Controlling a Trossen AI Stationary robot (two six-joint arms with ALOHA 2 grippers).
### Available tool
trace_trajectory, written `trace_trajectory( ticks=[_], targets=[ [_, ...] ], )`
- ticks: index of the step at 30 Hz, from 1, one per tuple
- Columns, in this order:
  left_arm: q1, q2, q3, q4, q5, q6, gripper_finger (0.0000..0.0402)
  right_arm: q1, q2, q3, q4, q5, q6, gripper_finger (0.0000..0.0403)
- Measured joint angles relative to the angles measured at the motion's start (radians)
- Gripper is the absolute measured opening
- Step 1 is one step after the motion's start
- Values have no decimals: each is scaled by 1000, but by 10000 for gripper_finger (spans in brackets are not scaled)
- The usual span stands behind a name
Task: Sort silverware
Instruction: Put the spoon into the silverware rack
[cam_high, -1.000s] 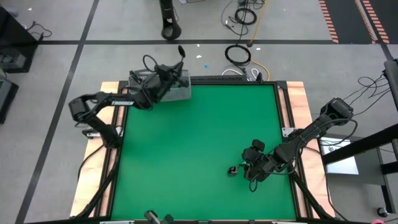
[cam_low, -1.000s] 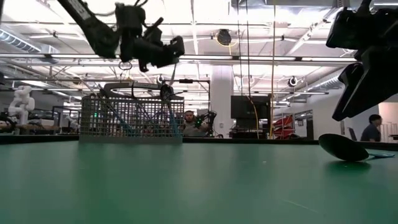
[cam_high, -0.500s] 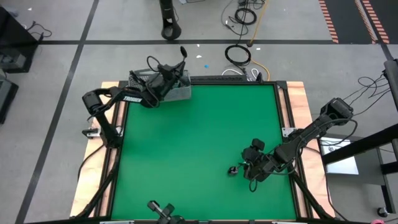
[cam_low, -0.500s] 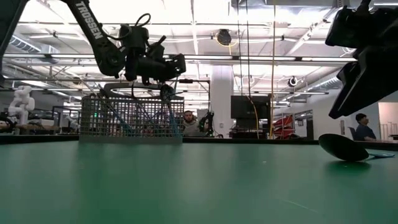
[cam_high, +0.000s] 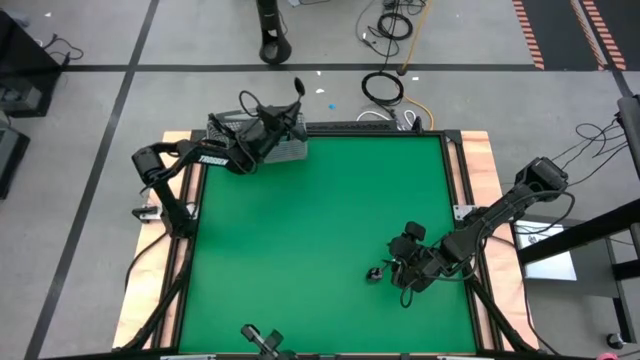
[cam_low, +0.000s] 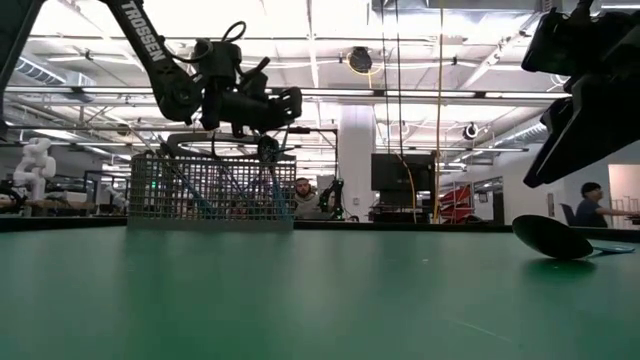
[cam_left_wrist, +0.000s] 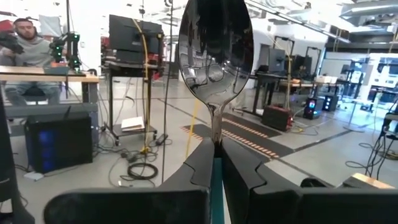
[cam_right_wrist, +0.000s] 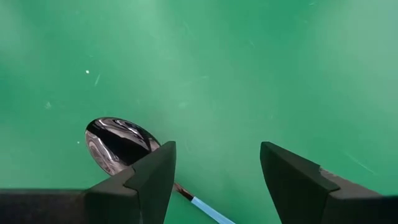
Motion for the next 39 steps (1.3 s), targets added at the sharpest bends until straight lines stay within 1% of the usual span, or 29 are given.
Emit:
trace_trajectory(
  ticks=[11,15,18,20,22,24,26,29,31,32,35,37,39],
  targets=[
    [1,0,1,14,0,-2,87,0,0,0,0,-5,10,224],
    [-8,-21,1,39,0,-1,92,0,0,0,0,-5,10,224],
    [-28,-60,1,67,9,-1,93,0,0,0,-1,-5,10,224],
    [-48,-100,1,64,39,8,93,0,0,0,0,-5,10,224],
    [-75,-137,2,53,90,43,93,0,0,0,-1,-5,10,224],
    [-119,-176,2,-14,165,66,93,0,0,0,-1,-5,9,224],
    [-182,-201,24,-154,225,100,93,0,0,0,0,-5,9,224],
    [-295,-210,67,-434,238,112,93,0,0,0,0,-5,9,224],
    [-376,-198,89,-561,231,128,93,0,0,0,-1,-5,10,224],
    [-417,-184,98,-588,219,134,93,0,0,0,1,-5,10,224],
    [-526,-130,98,-593,163,129,93,0,0,0,1,-10,11,224],
    [-581,-88,98,-568,135,91,93,0,0,0,1,-43,21,224],
    [-625,-44,98,-536,132,17,93,0,0,0,8,-86,40,224]
  ],
)
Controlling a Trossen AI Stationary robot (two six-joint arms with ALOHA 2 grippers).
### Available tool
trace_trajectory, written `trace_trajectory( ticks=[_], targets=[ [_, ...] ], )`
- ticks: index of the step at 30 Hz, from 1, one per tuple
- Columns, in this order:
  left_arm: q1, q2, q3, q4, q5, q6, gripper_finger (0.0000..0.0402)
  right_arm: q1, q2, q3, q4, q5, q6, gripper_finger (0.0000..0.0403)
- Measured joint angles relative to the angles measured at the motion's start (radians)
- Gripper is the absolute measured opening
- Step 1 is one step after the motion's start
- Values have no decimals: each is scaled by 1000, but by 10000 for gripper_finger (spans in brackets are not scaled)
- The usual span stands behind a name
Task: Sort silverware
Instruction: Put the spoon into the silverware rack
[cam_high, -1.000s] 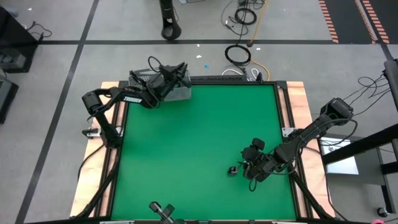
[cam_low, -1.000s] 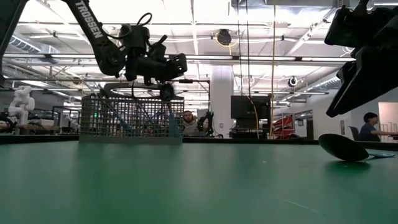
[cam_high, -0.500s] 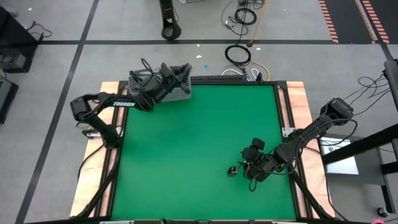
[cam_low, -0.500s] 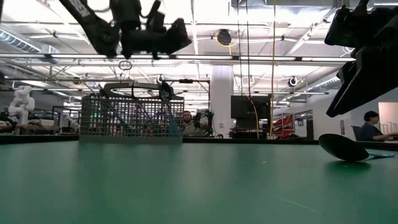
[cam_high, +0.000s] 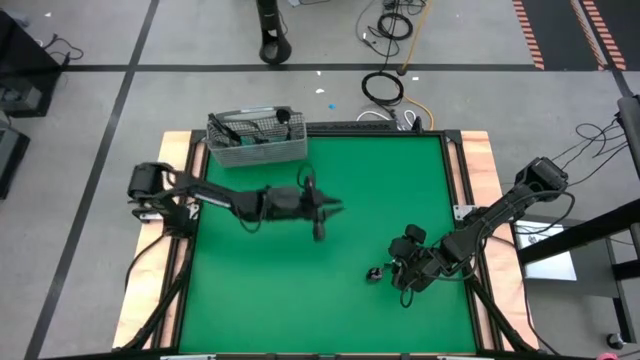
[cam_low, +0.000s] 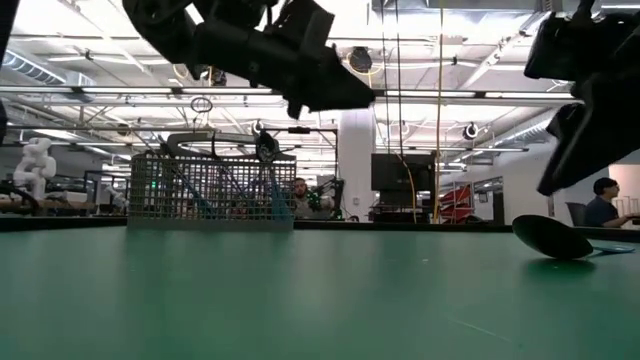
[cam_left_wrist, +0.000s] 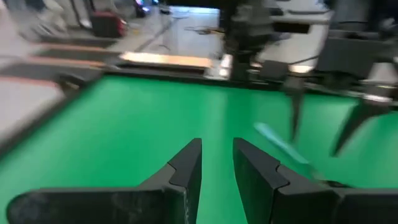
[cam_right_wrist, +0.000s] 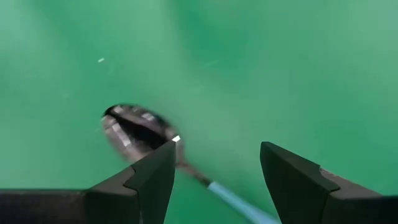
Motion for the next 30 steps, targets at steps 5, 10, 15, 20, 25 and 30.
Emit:
trace_trajectory(
  ticks=[5,10,15,20,25,30],
  targets=[
    [-103,129,60,28,11,-120,93,14,0,0,70,-151,24,224],
    [-190,283,259,-17,17,-99,93,98,0,17,133,-221,60,224],
    [-209,439,539,-247,-41,-134,93,267,0,70,136,-239,284,224],
    [-199,581,838,-576,-36,-152,93,416,0,82,132,-36,415,224],
    [-187,680,1016,-716,-1,-198,93,474,0,82,119,119,425,224],
    [-187,748,1081,-718,41,-202,95,479,0,82,91,137,421,224]
  ],
)
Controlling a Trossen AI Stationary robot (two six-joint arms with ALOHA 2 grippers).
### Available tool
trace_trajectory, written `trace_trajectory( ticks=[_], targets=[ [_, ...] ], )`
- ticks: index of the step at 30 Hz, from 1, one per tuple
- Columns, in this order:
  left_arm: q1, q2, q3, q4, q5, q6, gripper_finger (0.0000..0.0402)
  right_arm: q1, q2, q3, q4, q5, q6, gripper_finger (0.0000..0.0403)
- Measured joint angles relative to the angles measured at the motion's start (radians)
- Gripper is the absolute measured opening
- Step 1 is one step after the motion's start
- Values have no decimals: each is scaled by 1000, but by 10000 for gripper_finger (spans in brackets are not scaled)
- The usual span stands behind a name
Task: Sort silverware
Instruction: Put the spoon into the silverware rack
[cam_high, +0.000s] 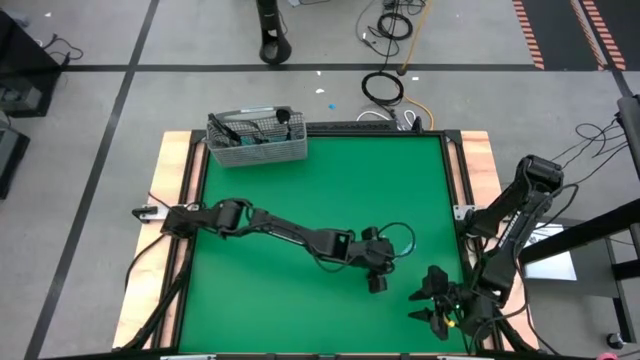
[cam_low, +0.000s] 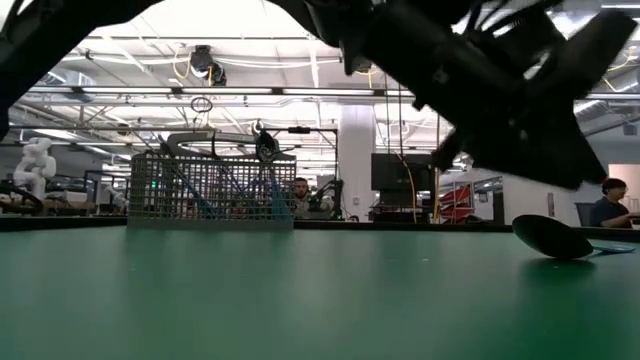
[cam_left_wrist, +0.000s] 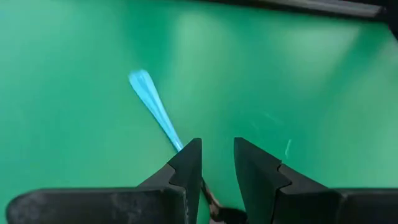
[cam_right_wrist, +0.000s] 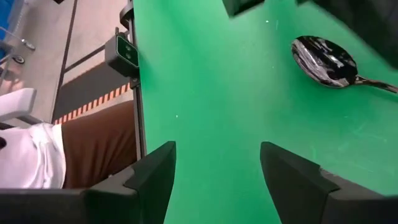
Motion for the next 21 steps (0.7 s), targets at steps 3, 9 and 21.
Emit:
trace_trajectory(
  ticks=[3,9,21],
  targets=[
    [0,24,4,-19,5,-1,111,0,0,0,1,0,4,224],
    [11,36,4,-27,1,-15,164,0,21,0,6,0,7,224],
    [-2,69,5,-3,-6,-104,183,-1,34,0,-3,-4,20,224]
  ],
)
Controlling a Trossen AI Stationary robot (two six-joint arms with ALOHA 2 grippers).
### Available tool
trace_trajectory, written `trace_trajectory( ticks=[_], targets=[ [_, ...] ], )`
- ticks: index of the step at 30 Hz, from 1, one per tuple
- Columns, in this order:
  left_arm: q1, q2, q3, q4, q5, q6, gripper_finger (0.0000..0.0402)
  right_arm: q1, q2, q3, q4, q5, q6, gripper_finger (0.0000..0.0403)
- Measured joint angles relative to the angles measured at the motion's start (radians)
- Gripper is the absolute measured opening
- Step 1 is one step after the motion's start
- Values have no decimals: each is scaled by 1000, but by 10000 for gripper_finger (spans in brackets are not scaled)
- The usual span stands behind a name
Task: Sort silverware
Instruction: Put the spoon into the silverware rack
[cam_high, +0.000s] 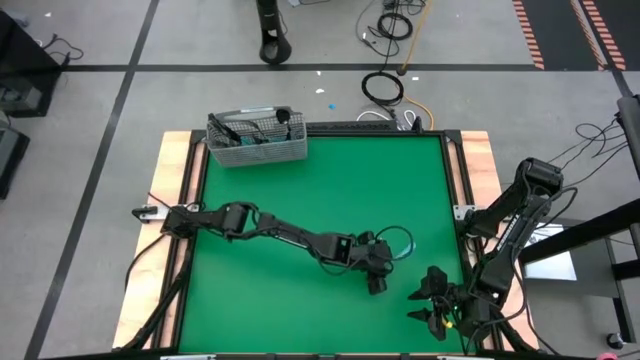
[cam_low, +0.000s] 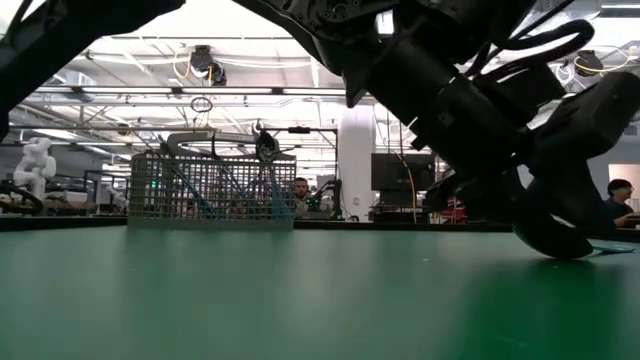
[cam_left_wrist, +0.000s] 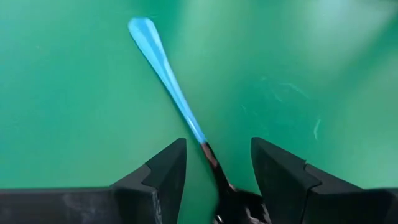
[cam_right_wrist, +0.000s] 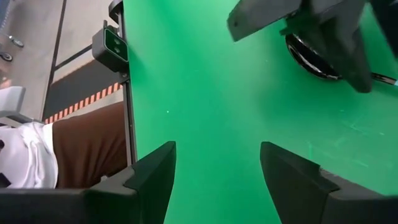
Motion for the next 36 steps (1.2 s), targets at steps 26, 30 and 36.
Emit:
trace_trajectory(
  ticks=[26,30,36],
  targets=[
    [9,29,45,-217,-165,193,28,0,0,0,0,8,6,224],
    [19,29,44,-210,-153,194,11,0,0,0,0,8,5,224],
    [33,-7,41,-269,-145,257,8,0,0,0,0,8,7,224]
  ],
)
